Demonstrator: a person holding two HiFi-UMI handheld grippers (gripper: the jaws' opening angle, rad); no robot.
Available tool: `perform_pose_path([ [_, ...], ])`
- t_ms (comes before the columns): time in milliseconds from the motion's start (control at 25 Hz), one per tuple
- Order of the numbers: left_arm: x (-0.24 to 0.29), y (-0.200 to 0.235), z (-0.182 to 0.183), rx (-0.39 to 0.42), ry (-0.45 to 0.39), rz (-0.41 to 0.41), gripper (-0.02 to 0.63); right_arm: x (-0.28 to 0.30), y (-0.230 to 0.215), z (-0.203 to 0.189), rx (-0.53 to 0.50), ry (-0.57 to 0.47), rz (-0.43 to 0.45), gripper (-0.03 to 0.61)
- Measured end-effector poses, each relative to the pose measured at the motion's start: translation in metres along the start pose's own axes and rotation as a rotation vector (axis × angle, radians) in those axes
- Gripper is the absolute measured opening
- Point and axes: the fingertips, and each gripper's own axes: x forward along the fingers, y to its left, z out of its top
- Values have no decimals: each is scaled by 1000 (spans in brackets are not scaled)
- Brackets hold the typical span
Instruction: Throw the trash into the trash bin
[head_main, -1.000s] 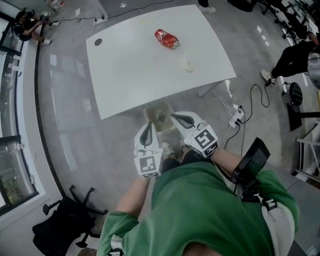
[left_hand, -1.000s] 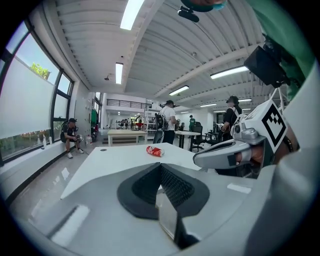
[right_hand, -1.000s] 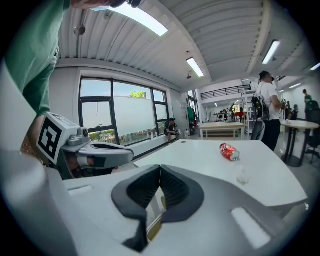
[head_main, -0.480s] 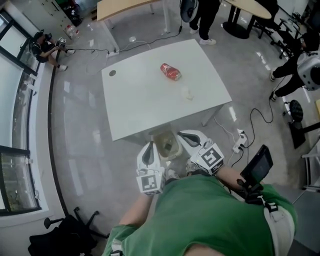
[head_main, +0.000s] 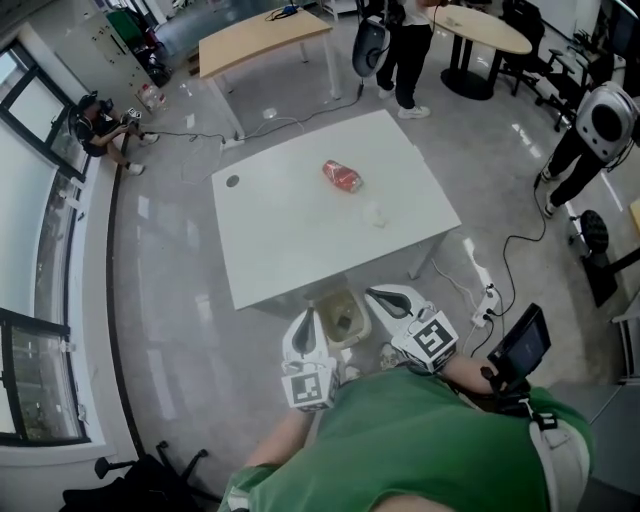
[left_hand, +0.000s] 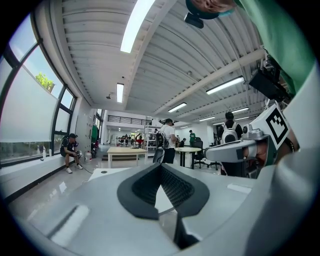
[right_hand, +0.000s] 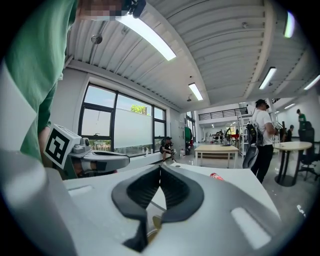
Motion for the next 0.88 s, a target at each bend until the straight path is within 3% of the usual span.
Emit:
perform_pose_path([
  [520,3,-6,8,-30,-34,-35,5,-7,-2,12,-14,-1,-35,3],
  [880,-1,-5,7,-21,-11,-37,5,-5,8,11,9,-11,-7,3],
])
